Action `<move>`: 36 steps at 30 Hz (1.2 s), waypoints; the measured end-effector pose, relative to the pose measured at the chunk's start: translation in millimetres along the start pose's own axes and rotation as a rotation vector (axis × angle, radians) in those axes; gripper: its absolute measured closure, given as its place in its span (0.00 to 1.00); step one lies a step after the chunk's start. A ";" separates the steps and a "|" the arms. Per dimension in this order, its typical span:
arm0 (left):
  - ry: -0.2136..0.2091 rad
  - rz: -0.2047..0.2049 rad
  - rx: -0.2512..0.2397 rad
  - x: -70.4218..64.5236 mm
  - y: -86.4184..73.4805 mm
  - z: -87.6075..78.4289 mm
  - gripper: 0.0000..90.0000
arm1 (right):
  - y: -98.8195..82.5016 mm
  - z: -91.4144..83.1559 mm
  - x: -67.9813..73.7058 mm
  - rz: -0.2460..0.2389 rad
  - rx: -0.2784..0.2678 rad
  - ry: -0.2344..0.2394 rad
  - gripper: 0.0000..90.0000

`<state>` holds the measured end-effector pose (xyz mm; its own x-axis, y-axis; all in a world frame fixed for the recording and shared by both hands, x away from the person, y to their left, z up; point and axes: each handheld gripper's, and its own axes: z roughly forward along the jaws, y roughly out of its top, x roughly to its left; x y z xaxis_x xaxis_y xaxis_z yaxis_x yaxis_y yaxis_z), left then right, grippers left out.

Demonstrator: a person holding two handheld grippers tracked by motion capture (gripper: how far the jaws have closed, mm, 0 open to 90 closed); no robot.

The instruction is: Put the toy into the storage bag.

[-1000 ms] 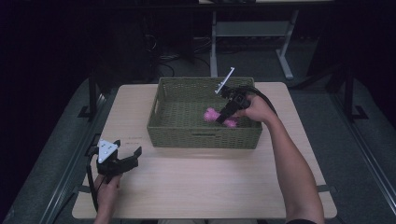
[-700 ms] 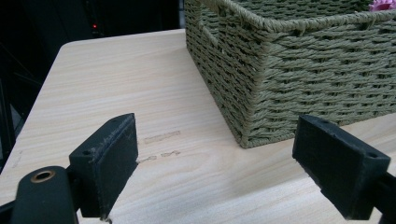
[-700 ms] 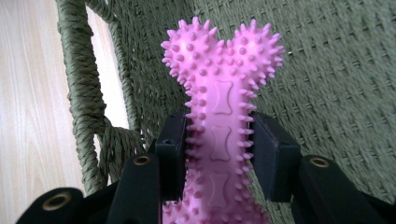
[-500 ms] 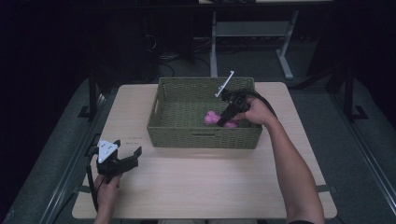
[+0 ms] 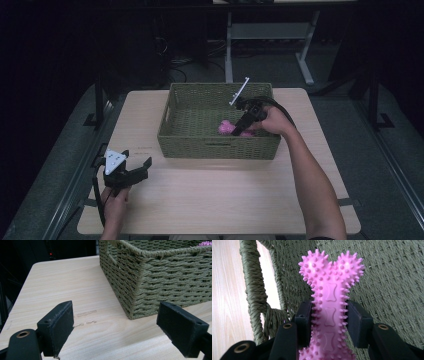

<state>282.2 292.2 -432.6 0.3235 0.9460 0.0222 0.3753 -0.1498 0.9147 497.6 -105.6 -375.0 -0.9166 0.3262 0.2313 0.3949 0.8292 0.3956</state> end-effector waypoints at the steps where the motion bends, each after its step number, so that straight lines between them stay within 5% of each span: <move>1: 0.000 0.000 0.000 0.1 0.1 -0.1 0.15 | 0.1 0.4 0.1 0.001 0.000 0.001 0.64; 36: -0.001 -0.003 0.000 -0.2 0.1 0.3 0.15 | 3.0 -17.2 13.4 0.009 -0.047 -0.015 0.53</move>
<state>282.5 291.9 -432.6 0.3228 0.9463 0.0188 0.3760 -0.1464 0.9150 487.6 -106.5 -355.5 -0.9138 0.3403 0.2217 0.4050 0.8043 0.4348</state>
